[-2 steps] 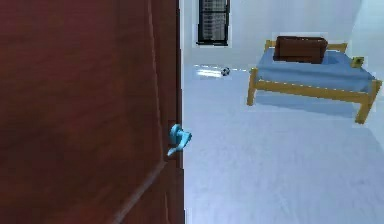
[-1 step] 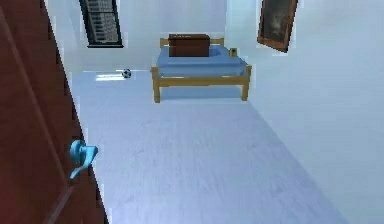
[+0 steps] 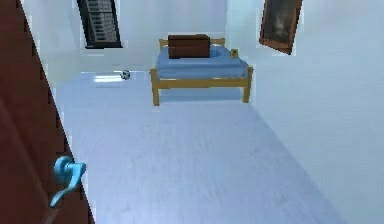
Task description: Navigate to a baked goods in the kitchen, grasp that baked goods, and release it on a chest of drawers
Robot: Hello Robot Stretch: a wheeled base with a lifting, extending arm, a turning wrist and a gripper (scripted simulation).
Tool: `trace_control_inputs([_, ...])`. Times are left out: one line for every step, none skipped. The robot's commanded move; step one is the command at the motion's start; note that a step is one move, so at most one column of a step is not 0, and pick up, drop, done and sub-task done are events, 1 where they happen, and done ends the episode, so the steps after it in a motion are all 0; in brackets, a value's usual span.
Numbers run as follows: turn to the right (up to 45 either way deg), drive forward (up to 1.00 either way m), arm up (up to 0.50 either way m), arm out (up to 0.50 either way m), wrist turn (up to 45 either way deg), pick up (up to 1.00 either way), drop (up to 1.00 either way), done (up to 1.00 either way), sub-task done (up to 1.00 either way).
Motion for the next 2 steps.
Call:
trace_control_inputs([30.0, 0.0, 0.0, 0.0, 0.0, 0.0, 0.0, 0.0, 0.0])
trace_control_inputs([0.0, 0.2, 0.0, 0.0, 0.0, 0.0, 0.0, 0.0, 0.0])
